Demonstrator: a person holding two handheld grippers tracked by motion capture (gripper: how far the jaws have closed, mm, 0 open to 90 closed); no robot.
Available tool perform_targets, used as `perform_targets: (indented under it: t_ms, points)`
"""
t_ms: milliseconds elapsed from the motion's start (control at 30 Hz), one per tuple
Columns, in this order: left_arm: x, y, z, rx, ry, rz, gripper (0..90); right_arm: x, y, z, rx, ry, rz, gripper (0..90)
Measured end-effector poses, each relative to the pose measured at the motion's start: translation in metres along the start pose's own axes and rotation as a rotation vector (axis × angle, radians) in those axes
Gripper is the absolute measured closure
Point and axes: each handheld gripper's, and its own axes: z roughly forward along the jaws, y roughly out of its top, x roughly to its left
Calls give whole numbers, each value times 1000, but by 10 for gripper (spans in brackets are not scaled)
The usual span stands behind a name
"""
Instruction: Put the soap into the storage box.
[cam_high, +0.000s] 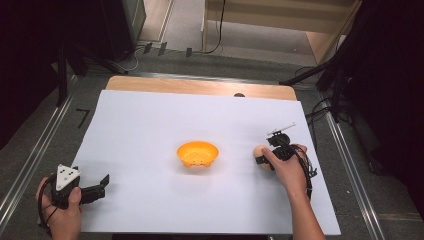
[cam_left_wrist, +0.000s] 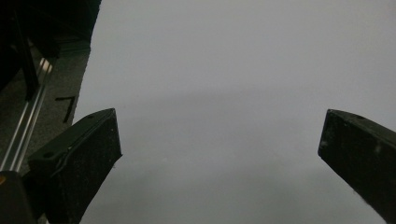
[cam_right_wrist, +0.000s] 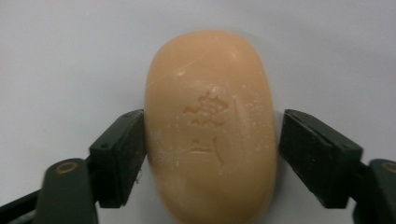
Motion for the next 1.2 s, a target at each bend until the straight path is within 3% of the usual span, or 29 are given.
perform_targets:
  t_ms: [167, 400, 700, 1033, 1200]
  points:
    - [-1, 0, 0, -1, 4, 4, 0, 2, 0, 0, 0, -36, -16, 325]
    - [-1, 0, 0, 2, 8, 7, 0, -1, -1, 0, -1, -16, -14, 327]
    - [0, 0, 1, 5, 5, -4, 0, 8, 9, 3, 79, -83, -43, 319]
    - [2, 0, 1, 7, 2, -19, 0, 5, 6, 2, 54, -58, -71, 332]
    - [3, 0, 0, 3, -5, -32, 0, 2, 3, -1, 20, -53, -115, 332]
